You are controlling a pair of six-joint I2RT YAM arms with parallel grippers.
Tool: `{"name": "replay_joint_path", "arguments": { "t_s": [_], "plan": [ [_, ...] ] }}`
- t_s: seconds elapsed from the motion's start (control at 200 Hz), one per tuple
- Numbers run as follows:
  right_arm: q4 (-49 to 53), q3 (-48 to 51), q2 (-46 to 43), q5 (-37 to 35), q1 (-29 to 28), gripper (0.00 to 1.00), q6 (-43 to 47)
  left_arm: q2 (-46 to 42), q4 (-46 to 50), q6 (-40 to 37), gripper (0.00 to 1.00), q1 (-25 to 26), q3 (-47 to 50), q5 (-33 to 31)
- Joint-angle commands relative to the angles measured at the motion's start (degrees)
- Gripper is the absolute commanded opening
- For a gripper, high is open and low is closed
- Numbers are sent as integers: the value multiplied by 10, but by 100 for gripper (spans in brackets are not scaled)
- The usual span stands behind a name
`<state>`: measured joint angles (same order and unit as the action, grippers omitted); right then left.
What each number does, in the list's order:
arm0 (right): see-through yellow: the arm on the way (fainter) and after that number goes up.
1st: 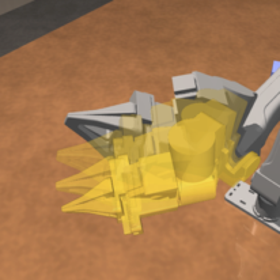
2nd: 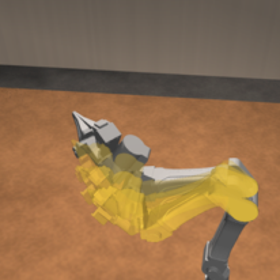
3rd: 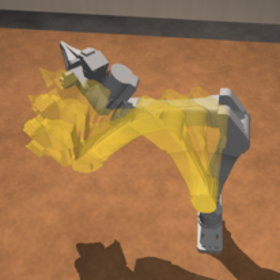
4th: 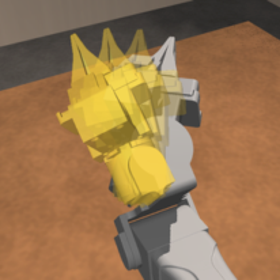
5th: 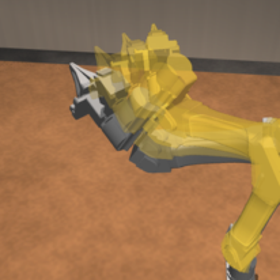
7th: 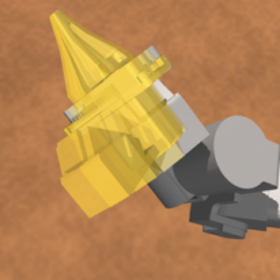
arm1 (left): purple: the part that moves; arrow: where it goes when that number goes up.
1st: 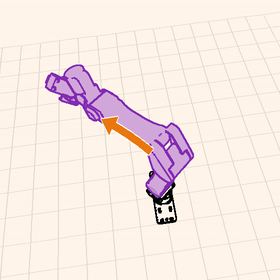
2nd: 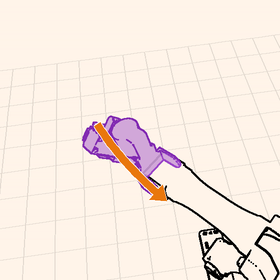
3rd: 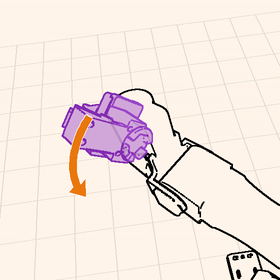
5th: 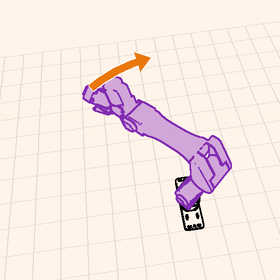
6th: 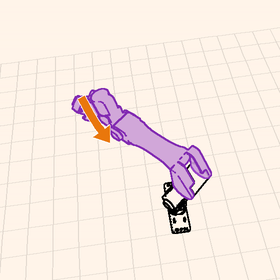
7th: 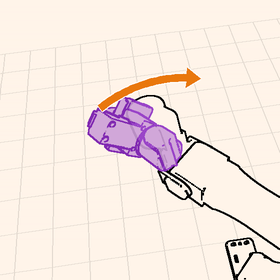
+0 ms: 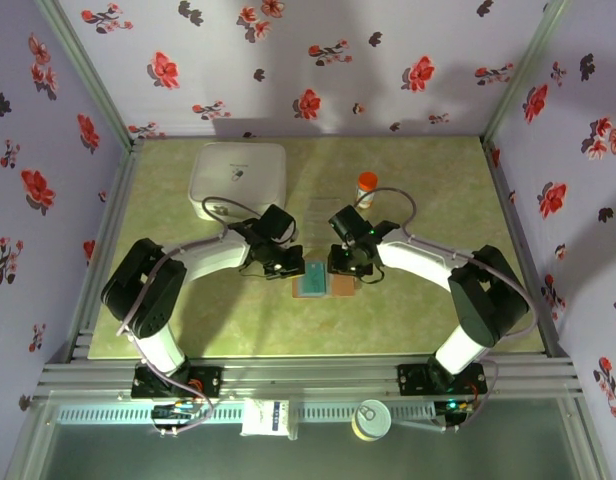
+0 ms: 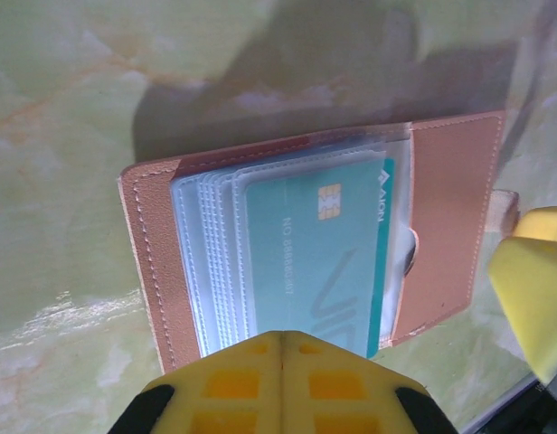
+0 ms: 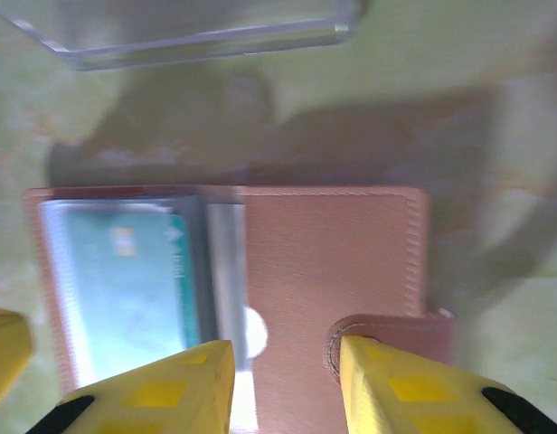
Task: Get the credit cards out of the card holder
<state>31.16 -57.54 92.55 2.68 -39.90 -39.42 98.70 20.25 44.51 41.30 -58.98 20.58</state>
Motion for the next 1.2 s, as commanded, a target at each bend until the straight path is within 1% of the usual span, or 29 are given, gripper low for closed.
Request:
{"name": "replay_joint_path", "arguments": {
  "t_s": [0.0,0.135,0.235,0.375,0.46,0.57,0.69,0.795,0.865,0.905,0.945,1.015,1.195],
  "plan": [
    [84,-4,-16,-105,0,40,8,5,22,-6,0,4,-22,-10],
    [104,-1,-12,-127,0,44,15,4,25,-8,0,4,-22,-12],
    [103,1,-8,-131,0,42,15,4,25,-8,0,3,-23,-13],
    [100,1,3,-134,7,42,19,4,27,-9,0,4,-24,-15],
    [88,4,12,-125,13,42,23,6,30,-10,0,4,-25,-16],
    [71,7,27,-106,19,38,25,5,32,-11,0,4,-25,-16],
    [57,9,43,-89,23,38,26,3,35,-12,0,4,-25,-20],
    [40,11,49,-74,23,33,25,3,37,-14,0,4,-27,-19],
    [29,15,50,-62,23,28,22,3,40,-15,0,4,-27,-20],
    [23,16,50,-54,23,21,21,1,42,-16,0,3,-28,-22],
    [16,18,48,-46,23,17,20,0,43,-17,0,3,-28,-25],
    [5,23,43,-29,22,15,15,-3,45,-18,0,3,-30,-26],
    [-15,27,40,-1,21,14,15,-3,52,-22,0,2,-34,-27]
  ]
}}
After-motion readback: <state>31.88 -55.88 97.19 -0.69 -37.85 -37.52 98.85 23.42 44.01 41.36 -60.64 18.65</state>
